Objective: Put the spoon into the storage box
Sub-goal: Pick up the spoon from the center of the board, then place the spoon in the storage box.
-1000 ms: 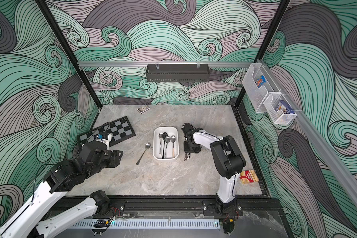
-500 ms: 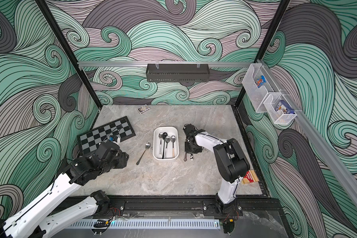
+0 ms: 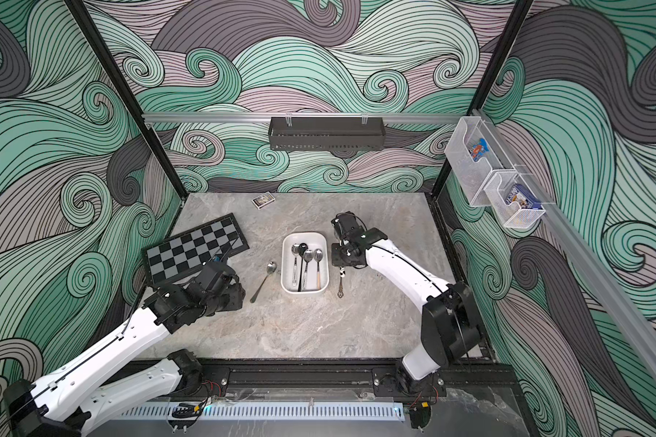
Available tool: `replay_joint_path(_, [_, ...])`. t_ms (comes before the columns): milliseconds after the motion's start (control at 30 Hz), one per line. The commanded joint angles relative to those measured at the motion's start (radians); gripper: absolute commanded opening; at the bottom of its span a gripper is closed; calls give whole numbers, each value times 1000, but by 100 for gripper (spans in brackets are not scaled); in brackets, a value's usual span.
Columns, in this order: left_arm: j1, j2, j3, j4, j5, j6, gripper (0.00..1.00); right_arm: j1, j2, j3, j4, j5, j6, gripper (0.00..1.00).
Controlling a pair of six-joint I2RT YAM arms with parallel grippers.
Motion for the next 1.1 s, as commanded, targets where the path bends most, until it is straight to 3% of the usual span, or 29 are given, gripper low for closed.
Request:
replay_joint_path(0, [6, -13, 4, 26, 12, -23, 55, 56, 36, 66, -42, -20, 22, 11])
replay_joint_path(467, [7, -45, -4, 6, 10, -32, 55, 153, 405, 290, -40, -22, 94, 11])
replay_joint_path(833, [6, -10, -11, 19, -7, -34, 55, 155, 537, 320, -38, -3, 121, 12])
replay_joint_path(1067, [7, 31, -20, 51, -10, -30, 57, 167, 507, 308, -36, 13, 103, 33])
